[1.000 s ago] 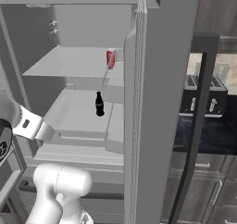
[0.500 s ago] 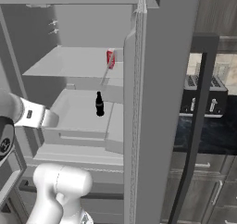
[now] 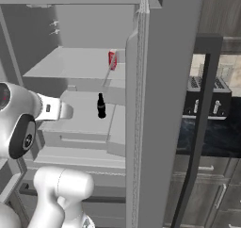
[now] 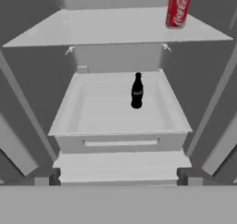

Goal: Open the fridge, grab two sodas, and place both sodas inside the bowl with ice on the dining counter.

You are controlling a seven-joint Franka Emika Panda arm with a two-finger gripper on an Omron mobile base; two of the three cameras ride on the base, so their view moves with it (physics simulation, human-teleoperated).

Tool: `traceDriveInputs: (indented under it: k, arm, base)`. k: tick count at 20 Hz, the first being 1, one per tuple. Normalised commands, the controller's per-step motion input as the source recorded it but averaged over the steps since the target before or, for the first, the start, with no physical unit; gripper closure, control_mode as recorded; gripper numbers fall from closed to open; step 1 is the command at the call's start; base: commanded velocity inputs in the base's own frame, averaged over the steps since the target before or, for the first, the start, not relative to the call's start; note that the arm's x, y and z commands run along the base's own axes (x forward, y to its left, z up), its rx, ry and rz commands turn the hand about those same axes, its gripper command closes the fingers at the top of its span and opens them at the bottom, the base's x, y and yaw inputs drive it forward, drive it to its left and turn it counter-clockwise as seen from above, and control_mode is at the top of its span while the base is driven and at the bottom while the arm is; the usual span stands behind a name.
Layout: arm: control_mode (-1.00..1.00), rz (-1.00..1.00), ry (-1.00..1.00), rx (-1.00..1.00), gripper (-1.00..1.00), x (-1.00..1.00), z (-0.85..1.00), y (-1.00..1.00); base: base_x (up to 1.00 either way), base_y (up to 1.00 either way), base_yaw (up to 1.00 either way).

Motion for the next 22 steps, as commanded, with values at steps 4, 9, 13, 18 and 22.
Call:
traceDriveInputs:
  k: [4,9,13,18,22]
  arm:
    - [-1.0,0.1,-0.14,0.0,-1.0,0.28,-0.49,-0.15]
    - [-1.0,0.02,-0.11,0.0,-1.0,0.23,-0.52,0.0]
    - [-1.0,0.0,-0.06,0.0,-1.0,0.28,-0.44,0.0]
    - [-1.0,0.0,-0.06,0.0,-1.0,0.32,-0.44,0.0]
    - [-1.0,0.0,-0.08,0.0,-1.0,0.35,-0.52,0.0]
  base:
    - [0.0,0.0,0.0]
    - [0.0,0.0,0.0]
    - [0.0,0.0,0.0]
    - [0.0,0.0,0.0]
    - [0.0,0.0,0.0]
